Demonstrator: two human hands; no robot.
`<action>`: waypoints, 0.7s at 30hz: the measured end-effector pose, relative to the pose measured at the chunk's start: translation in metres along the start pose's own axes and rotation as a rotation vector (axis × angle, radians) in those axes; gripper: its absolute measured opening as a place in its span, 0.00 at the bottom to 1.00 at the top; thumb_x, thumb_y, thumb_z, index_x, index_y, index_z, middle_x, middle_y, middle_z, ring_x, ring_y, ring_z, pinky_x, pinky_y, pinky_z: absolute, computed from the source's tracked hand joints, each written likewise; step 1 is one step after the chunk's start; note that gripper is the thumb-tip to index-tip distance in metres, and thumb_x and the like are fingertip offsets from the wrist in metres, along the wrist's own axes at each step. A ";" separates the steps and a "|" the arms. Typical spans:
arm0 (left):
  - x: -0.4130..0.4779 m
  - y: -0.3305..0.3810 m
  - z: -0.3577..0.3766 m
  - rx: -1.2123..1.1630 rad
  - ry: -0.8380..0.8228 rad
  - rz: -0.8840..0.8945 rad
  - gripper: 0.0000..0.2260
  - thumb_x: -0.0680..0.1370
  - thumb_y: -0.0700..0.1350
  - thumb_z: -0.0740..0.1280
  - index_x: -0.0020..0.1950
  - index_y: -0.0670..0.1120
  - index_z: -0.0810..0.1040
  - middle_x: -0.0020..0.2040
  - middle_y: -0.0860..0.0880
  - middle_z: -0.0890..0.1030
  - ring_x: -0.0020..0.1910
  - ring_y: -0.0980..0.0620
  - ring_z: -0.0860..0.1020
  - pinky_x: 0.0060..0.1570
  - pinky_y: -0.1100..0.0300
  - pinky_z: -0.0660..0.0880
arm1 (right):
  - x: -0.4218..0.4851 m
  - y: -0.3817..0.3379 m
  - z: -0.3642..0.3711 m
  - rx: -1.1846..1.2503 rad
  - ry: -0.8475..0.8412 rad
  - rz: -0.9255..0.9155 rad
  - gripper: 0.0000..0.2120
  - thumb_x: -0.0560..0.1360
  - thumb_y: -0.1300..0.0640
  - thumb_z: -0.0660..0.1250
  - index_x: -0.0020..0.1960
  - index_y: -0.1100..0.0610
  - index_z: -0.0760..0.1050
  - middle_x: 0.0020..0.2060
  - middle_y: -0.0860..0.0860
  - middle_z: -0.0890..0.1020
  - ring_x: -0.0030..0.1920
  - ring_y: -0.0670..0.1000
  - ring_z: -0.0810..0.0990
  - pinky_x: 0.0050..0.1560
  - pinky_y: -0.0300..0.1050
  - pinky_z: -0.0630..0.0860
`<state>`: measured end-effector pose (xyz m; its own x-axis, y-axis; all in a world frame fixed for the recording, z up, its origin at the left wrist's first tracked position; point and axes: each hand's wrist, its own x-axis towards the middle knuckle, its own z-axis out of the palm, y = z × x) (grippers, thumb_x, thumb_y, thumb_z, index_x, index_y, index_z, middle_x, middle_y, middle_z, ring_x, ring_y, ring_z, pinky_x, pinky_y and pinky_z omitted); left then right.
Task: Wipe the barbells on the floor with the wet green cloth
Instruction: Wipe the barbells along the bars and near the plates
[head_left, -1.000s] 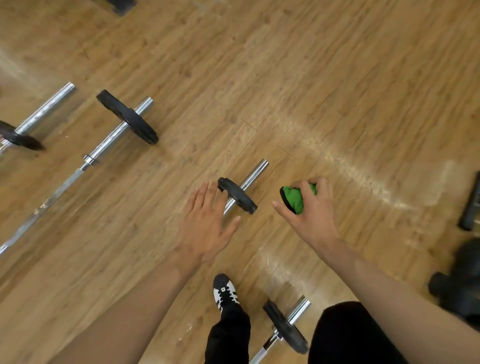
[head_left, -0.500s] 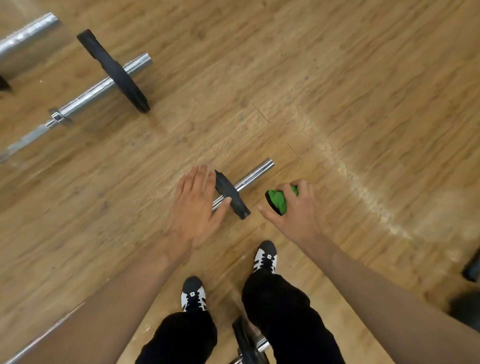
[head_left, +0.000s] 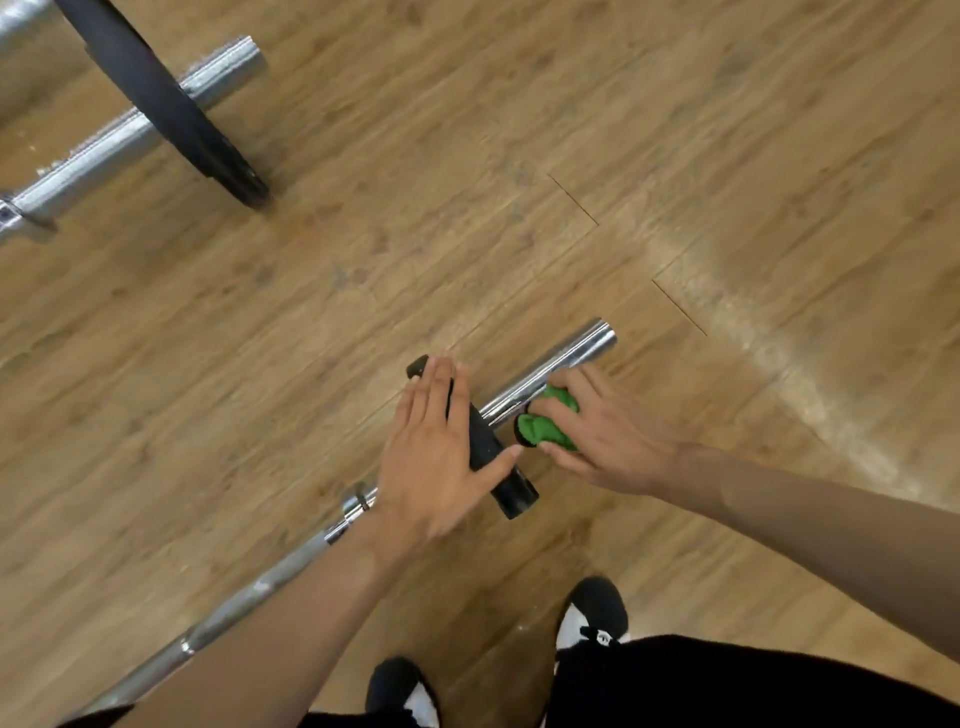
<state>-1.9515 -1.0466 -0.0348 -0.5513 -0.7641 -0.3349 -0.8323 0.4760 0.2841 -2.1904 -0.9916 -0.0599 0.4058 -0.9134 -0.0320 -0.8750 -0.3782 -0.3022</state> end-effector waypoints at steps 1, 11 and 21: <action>0.004 0.000 0.010 0.006 0.023 -0.010 0.48 0.78 0.76 0.44 0.84 0.39 0.53 0.84 0.39 0.55 0.84 0.44 0.51 0.81 0.50 0.44 | 0.007 0.004 0.011 -0.012 0.037 -0.018 0.19 0.82 0.44 0.60 0.65 0.57 0.72 0.58 0.59 0.73 0.55 0.58 0.73 0.52 0.55 0.78; 0.034 -0.017 0.042 -0.030 0.205 0.014 0.50 0.78 0.77 0.44 0.83 0.37 0.52 0.83 0.34 0.56 0.84 0.39 0.49 0.82 0.43 0.50 | 0.034 0.029 0.087 -0.093 0.083 -0.073 0.19 0.83 0.44 0.58 0.67 0.56 0.70 0.61 0.59 0.76 0.58 0.60 0.76 0.57 0.55 0.77; 0.050 -0.032 0.022 -0.133 0.167 -0.004 0.52 0.74 0.78 0.44 0.85 0.41 0.54 0.85 0.41 0.51 0.84 0.45 0.44 0.82 0.53 0.41 | 0.044 0.036 0.065 -0.162 -0.067 -0.069 0.25 0.83 0.49 0.60 0.78 0.54 0.63 0.73 0.62 0.72 0.72 0.63 0.73 0.69 0.58 0.75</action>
<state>-1.9532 -1.0904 -0.0804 -0.5220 -0.8324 -0.1862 -0.8132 0.4198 0.4031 -2.1874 -1.0356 -0.1342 0.4786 -0.8743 -0.0811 -0.8731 -0.4642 -0.1488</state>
